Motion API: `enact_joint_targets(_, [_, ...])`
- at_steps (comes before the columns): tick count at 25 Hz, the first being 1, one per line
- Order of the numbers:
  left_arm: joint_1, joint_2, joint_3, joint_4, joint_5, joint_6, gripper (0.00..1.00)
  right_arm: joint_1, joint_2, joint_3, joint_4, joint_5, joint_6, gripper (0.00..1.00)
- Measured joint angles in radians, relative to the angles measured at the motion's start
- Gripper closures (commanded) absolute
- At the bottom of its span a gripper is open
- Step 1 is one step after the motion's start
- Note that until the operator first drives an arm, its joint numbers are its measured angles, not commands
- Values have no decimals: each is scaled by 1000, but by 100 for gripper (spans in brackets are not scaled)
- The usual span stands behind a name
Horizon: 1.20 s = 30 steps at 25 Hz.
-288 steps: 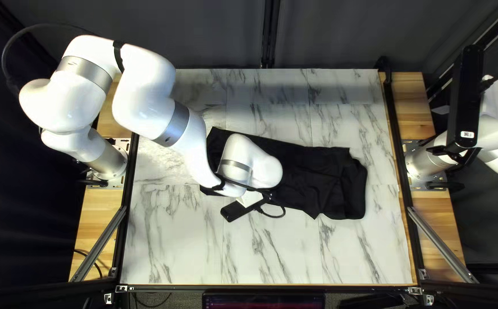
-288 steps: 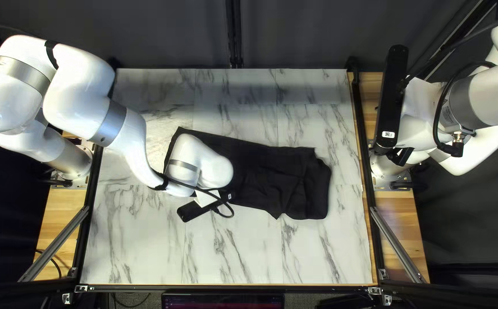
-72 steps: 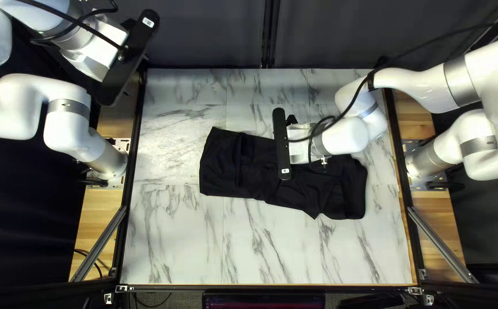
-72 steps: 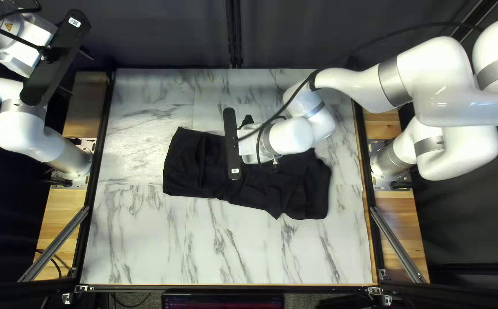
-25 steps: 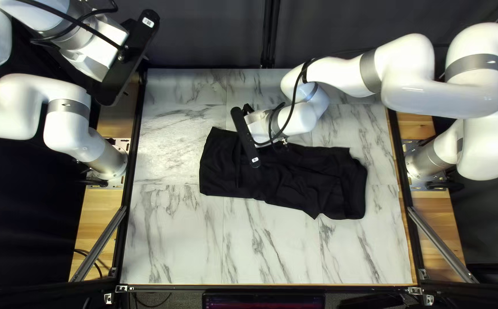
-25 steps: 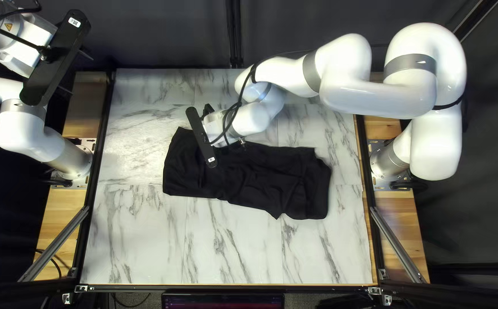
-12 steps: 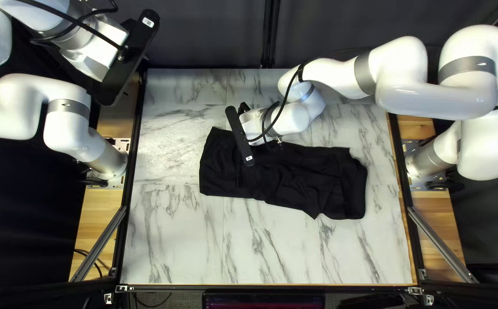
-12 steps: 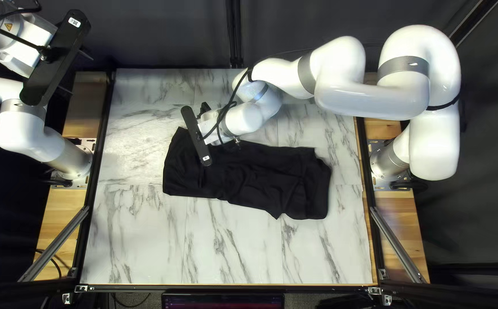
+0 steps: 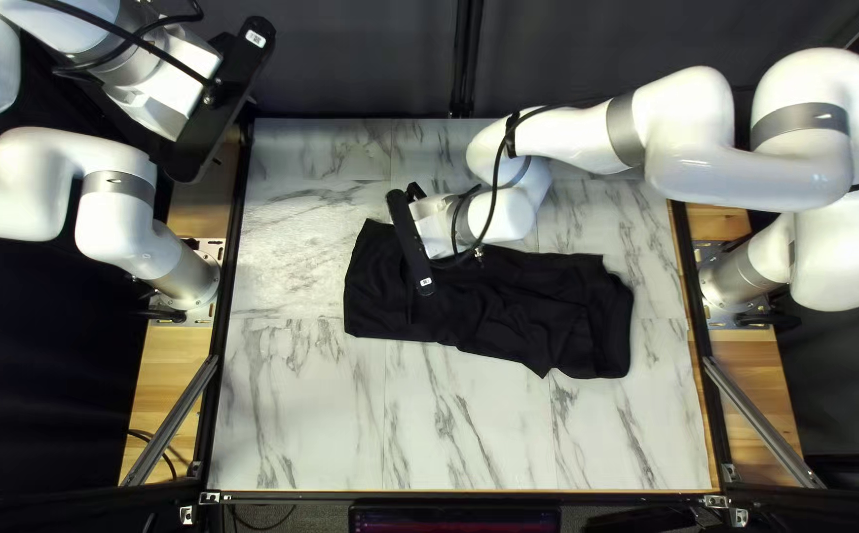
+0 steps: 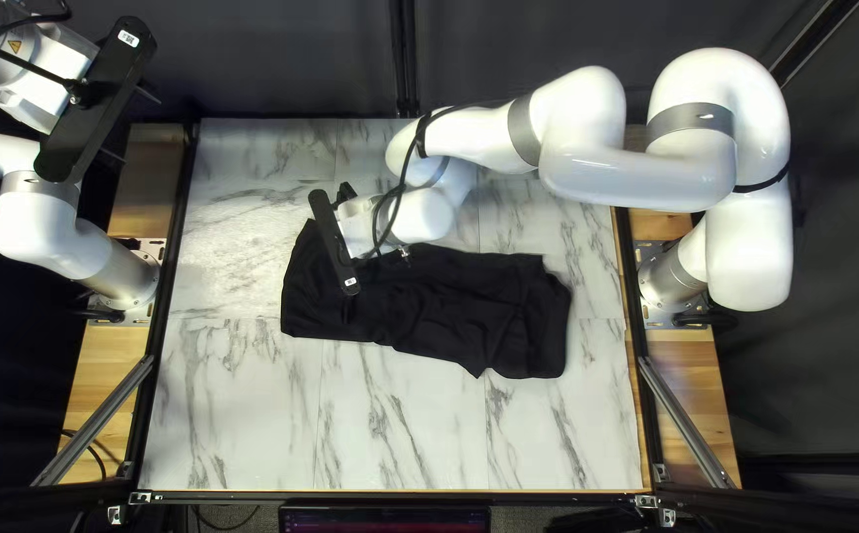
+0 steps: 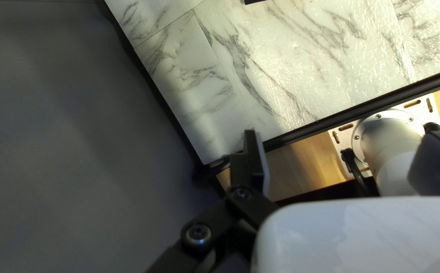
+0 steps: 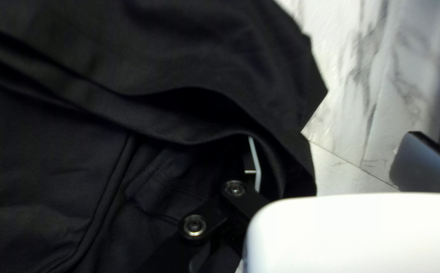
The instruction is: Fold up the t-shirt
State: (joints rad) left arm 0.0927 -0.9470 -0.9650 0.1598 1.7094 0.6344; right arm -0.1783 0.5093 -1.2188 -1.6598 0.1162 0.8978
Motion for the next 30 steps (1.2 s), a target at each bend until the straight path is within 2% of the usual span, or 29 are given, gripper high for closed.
enact_joint_targets(11, [0, 0, 0, 0, 0, 0, 0, 11, -28, 38, -50, 14, 52, 100])
enact_joint_targets(22, [0, 0, 0, 0, 0, 0, 0, -3, -121, 145, -197, 20, 220, 100])
enact_joint_targets(23, [0, 0, 0, 0, 0, 0, 0, -5, -126, 151, -209, 18, 236, 47])
enact_joint_targets(24, [0, 0, 0, 0, 0, 0, 0, -7, -128, 153, -218, 17, 248, 11])
enact_joint_targets(25, [0, 0, 0, 0, 0, 0, 0, -7, -128, 154, -222, 15, 255, 0])
enact_joint_targets(30, [0, 0, 0, 0, 0, 0, 0, -7, -120, 149, -227, 8, 276, 0])
